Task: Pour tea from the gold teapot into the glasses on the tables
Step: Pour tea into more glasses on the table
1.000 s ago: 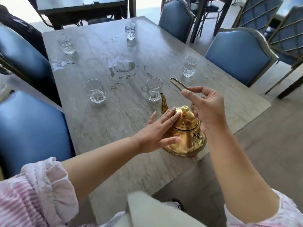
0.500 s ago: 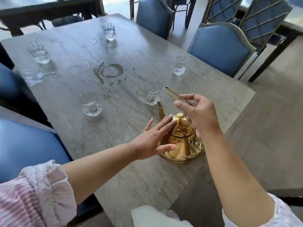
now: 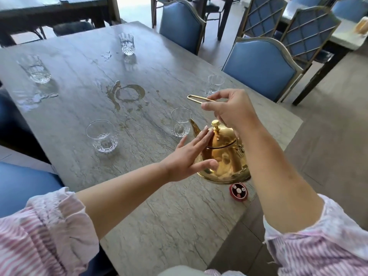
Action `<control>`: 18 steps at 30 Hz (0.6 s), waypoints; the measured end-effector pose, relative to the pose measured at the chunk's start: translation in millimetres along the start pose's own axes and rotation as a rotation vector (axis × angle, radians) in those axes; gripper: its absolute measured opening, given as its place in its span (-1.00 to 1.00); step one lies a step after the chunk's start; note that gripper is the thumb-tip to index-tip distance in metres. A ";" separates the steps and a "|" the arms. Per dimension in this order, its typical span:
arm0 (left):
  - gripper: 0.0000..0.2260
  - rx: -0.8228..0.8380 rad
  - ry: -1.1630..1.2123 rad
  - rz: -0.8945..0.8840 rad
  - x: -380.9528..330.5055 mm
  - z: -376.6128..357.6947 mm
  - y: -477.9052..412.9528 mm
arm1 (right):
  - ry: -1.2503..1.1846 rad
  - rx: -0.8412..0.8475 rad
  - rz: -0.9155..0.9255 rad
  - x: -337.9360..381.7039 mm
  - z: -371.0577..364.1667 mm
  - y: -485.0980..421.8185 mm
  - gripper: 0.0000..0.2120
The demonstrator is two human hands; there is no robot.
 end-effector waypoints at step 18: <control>-0.14 -0.058 0.159 0.053 12.4 7.5 -34.0 | 0.290 0.187 -0.002 28.0 -10.0 -49.1 -0.81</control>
Point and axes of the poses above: each hand's wrist, its own y-axis away from the middle knuckle, its own z-axis out of the back of the hand, x = y × z, the point moved 2 cm from there along -y, towards the middle knuckle, and after that the axes turned 15 degrees about y, right-handed, at the moved point
